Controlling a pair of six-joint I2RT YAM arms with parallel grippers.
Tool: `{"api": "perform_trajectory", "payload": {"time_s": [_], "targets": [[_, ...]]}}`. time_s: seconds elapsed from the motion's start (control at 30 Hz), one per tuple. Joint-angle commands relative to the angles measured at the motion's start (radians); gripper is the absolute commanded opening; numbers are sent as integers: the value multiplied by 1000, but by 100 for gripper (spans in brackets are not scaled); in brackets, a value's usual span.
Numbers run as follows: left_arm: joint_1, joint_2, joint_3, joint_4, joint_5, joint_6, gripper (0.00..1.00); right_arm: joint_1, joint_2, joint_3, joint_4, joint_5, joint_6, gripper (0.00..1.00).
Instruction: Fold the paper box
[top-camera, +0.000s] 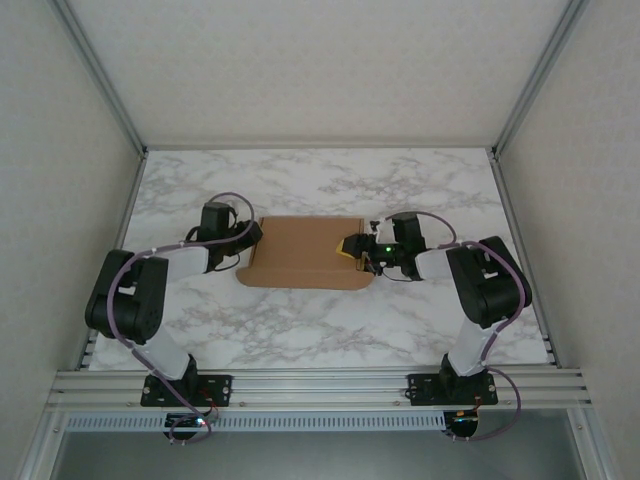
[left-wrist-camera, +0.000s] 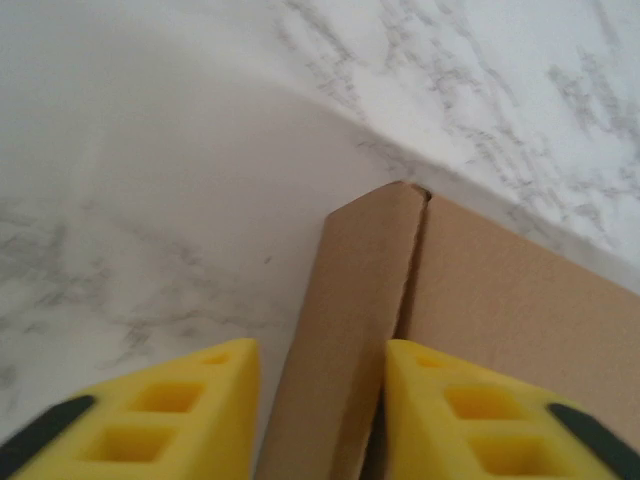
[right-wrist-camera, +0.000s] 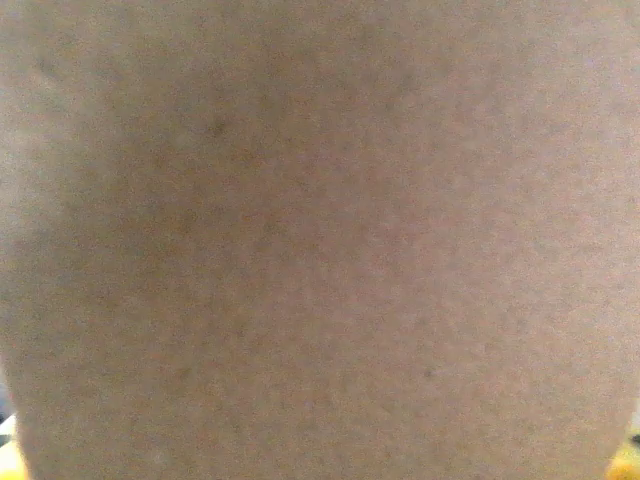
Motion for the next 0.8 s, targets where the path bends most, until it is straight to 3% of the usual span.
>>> {"api": "perform_trajectory", "payload": {"time_s": [0.0,0.17,0.23,0.33,0.4,0.5,0.63,0.77], "targets": [[6,-113,10,-185,-114,44,45,-4,-40,-23,-4,44,94,60],[-54,-276,50,-264,-254,200,51,-3,-74,-48,10,55,206,53],[-149,-341,50,-257,-363,326,51,-3,-91,-52,1,56,238,52],[-367,-449,-21,-158,-517,618,55,-4,-124,-46,-49,61,248,51],[-463,-511,-90,-82,-504,796,58,-4,-140,-40,-71,55,245,50],[-515,-564,-178,7,-441,967,64,-4,-157,-41,-85,45,248,50],[-526,-525,-205,13,-392,1067,68,-4,-178,-46,-90,32,255,51],[-553,-476,-187,-39,-275,1098,68,-4,-198,-49,-107,31,251,51]]}}
